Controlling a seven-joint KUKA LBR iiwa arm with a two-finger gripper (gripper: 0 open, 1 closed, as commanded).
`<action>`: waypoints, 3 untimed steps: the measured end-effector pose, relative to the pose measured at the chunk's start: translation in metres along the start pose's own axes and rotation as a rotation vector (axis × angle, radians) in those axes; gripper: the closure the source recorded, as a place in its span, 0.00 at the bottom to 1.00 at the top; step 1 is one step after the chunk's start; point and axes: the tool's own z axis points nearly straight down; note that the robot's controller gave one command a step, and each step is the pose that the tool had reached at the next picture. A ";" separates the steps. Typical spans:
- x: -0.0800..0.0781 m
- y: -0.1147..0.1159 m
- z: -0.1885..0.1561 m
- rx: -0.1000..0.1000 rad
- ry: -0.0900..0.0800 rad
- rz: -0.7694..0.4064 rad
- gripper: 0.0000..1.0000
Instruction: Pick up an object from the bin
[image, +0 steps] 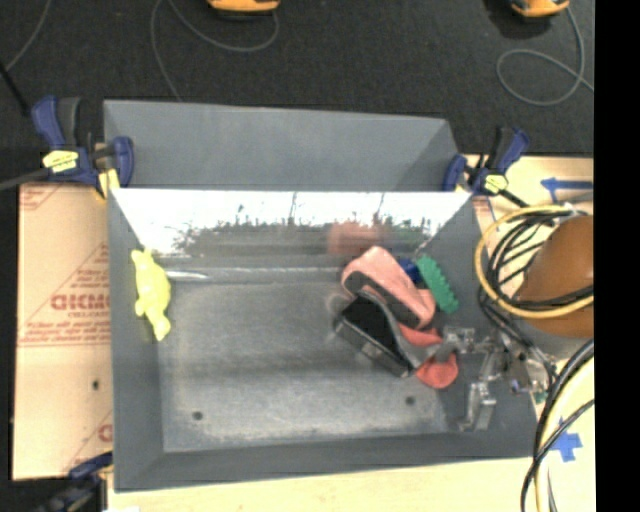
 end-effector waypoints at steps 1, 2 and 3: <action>-0.002 0.001 -0.004 0.002 -0.008 -0.005 0.00; -0.010 -0.005 0.071 0.005 -0.011 0.090 0.00; -0.003 0.000 0.072 0.001 -0.012 0.274 0.00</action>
Offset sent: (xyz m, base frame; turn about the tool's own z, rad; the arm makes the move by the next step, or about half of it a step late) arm 0.0064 -0.0015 -0.0727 0.0877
